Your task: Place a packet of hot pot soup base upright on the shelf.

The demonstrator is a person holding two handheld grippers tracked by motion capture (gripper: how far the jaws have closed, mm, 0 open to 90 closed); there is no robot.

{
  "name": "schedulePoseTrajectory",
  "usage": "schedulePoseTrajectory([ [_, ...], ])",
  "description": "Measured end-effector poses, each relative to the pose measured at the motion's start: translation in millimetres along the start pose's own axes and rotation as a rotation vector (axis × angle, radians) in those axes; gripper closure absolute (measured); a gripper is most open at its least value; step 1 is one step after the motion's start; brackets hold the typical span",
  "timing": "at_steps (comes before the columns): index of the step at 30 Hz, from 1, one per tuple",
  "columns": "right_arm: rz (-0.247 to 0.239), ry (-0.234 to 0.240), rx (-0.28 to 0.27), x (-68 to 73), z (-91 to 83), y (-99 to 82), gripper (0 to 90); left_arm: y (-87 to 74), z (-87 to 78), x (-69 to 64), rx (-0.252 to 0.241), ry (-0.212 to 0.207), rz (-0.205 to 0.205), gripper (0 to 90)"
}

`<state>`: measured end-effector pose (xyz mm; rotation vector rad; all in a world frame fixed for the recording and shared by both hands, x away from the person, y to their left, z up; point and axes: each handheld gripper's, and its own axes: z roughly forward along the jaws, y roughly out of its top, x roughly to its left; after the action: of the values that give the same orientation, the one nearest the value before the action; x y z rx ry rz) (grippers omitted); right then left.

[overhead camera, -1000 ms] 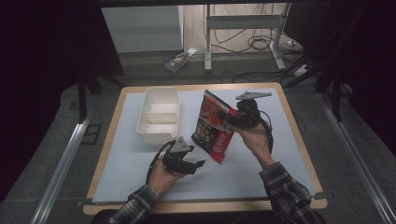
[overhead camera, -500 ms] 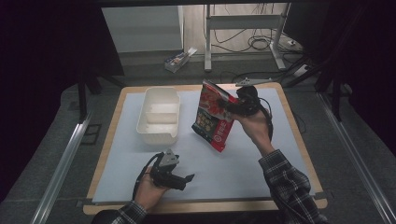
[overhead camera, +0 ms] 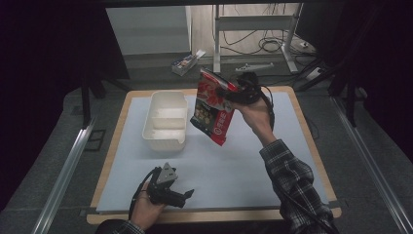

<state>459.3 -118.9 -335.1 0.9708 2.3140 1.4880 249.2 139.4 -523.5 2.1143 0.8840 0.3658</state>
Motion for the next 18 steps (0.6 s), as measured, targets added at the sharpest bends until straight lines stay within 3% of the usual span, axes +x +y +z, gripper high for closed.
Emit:
schedulePoseTrajectory([
  [11, -0.007, 0.035, -0.013, 1.3, 34.9, 27.2, 73.7, -4.9, -5.6, -2.8, 0.002, 0.005, -0.007, 2.0],
  [18, -0.027, 0.048, -0.007, 2.6, 70.2, 42.4, 73.7, -8.9, -12.7, -2.1, -0.019, 0.001, -0.029, 0.5],
])
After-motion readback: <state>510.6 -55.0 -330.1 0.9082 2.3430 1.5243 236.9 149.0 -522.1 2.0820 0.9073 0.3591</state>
